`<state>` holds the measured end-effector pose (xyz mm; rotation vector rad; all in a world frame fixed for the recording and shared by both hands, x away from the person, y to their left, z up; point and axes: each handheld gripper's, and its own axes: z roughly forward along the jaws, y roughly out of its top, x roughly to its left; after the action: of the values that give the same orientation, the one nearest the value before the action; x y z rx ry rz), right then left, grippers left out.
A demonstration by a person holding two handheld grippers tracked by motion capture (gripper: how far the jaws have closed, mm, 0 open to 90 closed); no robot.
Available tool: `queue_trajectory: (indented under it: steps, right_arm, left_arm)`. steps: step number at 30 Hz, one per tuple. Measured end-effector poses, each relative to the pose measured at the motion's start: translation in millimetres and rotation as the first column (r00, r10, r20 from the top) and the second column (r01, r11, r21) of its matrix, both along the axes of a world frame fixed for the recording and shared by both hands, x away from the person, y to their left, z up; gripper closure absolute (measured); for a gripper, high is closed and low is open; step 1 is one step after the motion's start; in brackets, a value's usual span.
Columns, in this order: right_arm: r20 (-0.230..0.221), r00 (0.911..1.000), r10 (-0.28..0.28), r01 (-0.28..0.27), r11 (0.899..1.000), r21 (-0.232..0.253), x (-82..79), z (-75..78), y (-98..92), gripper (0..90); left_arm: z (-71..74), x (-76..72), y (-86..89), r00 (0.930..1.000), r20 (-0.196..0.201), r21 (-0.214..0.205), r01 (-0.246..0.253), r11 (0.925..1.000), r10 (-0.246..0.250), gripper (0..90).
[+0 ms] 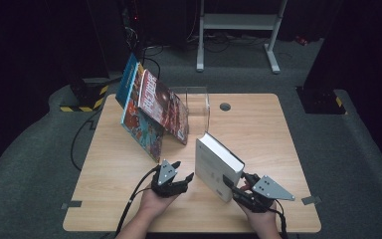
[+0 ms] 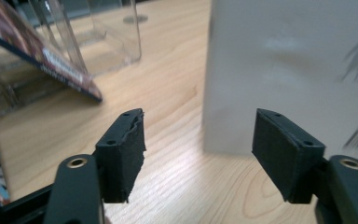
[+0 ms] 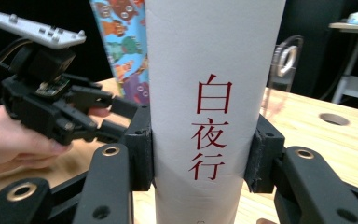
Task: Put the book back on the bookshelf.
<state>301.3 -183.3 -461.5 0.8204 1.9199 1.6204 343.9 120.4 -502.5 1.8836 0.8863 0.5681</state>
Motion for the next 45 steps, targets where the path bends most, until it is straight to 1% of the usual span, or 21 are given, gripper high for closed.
queue_trajectory:
  steps: [1, 2, 5, 7, 12, 15, 16, 17, 18, 19, 20, 21, 22, 24, 25, 26, 31, 34, 37, 42, 45]
  right_arm:
    - [0.000, 1.0000, 0.000, 0.000, 1.000, 0.000, 0.0, 0.0, 0.0, 54.0]
    - [0.004, 0.9996, -0.026, 0.026, 1.000, -0.003, 0.1, -0.1, -3.0, 54.0]
    - [0.007, 0.9984, -0.055, 0.056, 0.998, 0.000, 0.7, -0.3, -7.0, 54.0]
    - [0.007, 0.9970, -0.077, 0.077, 0.997, -0.001, 0.8, -0.2, -8.4, 53.9]
    - [0.006, 0.9930, -0.118, 0.118, 0.993, -0.003, 2.0, 0.2, -10.7, 53.8]
    - [0.007, 0.9915, -0.130, 0.130, 0.992, -0.004, 2.5, 0.2, -11.5, 53.8]
    - [0.006, 0.9898, -0.143, 0.143, 0.990, -0.004, 2.9, 0.4, -12.7, 53.7]
    - [0.006, 0.9898, -0.143, 0.143, 0.990, -0.004, 2.9, 0.4, -12.7, 53.7]
    - [0.001, 0.9892, -0.147, 0.147, 0.989, -0.001, 3.3, 0.2, -13.9, 53.5]
    - [0.001, 0.9892, -0.147, 0.147, 0.989, -0.001, 3.3, 0.2, -13.9, 53.5]
    - [-0.006, 0.9888, -0.149, 0.149, 0.989, 0.002, 3.5, 0.6, -14.0, 53.0]
    - [-0.006, 0.9888, -0.149, 0.149, 0.989, 0.002, 3.5, 0.6, -14.0, 53.0]
    - [-0.019, 0.9879, -0.154, 0.154, 0.988, 0.001, 3.5, 1.7, -13.5, 52.2]
    - [-0.025, 0.9860, -0.165, 0.165, 0.986, 0.003, 3.1, 2.0, -13.0, 51.5]
    - [-0.025, 0.9860, -0.165, 0.165, 0.986, 0.003, 3.1, 2.0, -13.0, 51.5]
    - [-0.030, 0.9852, -0.169, 0.169, 0.986, 0.001, 3.0, 2.5, -12.4, 51.0]
    - [-0.060, 0.9835, -0.171, 0.171, 0.985, 0.003, 4.3, 5.3, -11.6, 48.9]
    - [-0.079, 0.9838, -0.161, 0.162, 0.987, 0.008, 6.4, 12.3, -10.8, 40.3]
    - [-0.093, 0.9835, -0.155, 0.156, 0.988, 0.002, 8.9, 17.6, -8.7, 36.5]
    - [-0.083, 0.9830, -0.164, 0.166, 0.986, 0.015, 10.9, 24.2, -6.9, 32.6]
    - [-0.072, 0.9824, -0.173, 0.174, 0.985, 0.016, 10.7, 27.1, -5.3, 33.6]
  left_arm:
    - [0.0, 0.0, 0.0, 1.0000, 0.000, 0.000, 0.000, 1.0000, 0.000, 33.2]
    - [-2.1, 2.0, 2.3, 0.9996, -0.028, 0.004, -0.002, 1.0000, 0.002, 32.8]
    - [-4.2, 2.4, 9.4, 0.9984, -0.056, 0.013, -0.007, 0.9999, 0.008, 32.1]
    - [-5.1, 1.0, 15.2, 0.9981, -0.060, 0.042, -0.010, 0.9990, 0.013, 30.4]
    - [-7.2, -2.7, 32.6, 0.9979, -0.058, 0.058, -0.026, 0.9980, 0.029, 27.5]
    - [-9.5, -3.6, 44.2, 0.9962, -0.066, 0.083, -0.050, 0.9953, 0.056, 25.1]
    - [-10.7, -3.9, 55.3, 0.9944, -0.073, 0.098, -0.068, 0.9928, 0.076, 24.7]
    - [-10.7, -3.9, 55.3, 0.9944, -0.073, 0.098, -0.068, 0.9928, 0.076, 24.6]
    - [-11.6, -3.3, 67.7, 0.9908, -0.080, 0.085, -0.102, 0.9912, 0.109, 24.6]
    - [-11.6, -3.3, 67.7, 0.9908, -0.080, 0.085, -0.102, 0.9912, 0.109, 24.7]
    - [-12.7, -1.5, 78.7, 0.9842, -0.092, 0.088, -0.143, 0.9858, 0.151, 24.8]
    - [-12.7, -1.5, 78.7, 0.9842, -0.092, 0.088, -0.143, 0.9858, 0.151, 24.8]
    - [-15.6, 0.1, 86.4, 0.9780, -0.090, 0.127, -0.176, 0.9762, 0.188, 24.9]
    - [-18.9, 2.8, 91.4, 0.9722, -0.100, 0.167, -0.194, 0.9667, 0.212, 25.8]
    - [-18.9, 2.8, 91.4, 0.9722, -0.100, 0.167, -0.194, 0.9667, 0.212, 25.7]
    - [-19.8, 5.0, 94.4, 0.9679, -0.124, 0.151, -0.200, 0.9682, 0.219, 25.3]
    - [-20.4, 4.3, 93.3, 0.9700, -0.116, 0.172, -0.192, 0.9662, 0.213, 23.1]
    - [-20.6, 4.1, 92.6, 0.9702, -0.120, 0.165, -0.189, 0.9680, 0.210, 23.0]
    - [-20.7, 4.9, 93.4, 0.9699, -0.123, 0.158, -0.190, 0.9690, 0.210, 23.0]
    - [-20.6, 4.7, 93.4, 0.9711, -0.121, 0.159, -0.186, 0.9698, 0.206, 23.1]
    - [-20.7, 4.6, 93.4, 0.9710, -0.123, 0.158, -0.185, 0.9699, 0.205, 23.1]
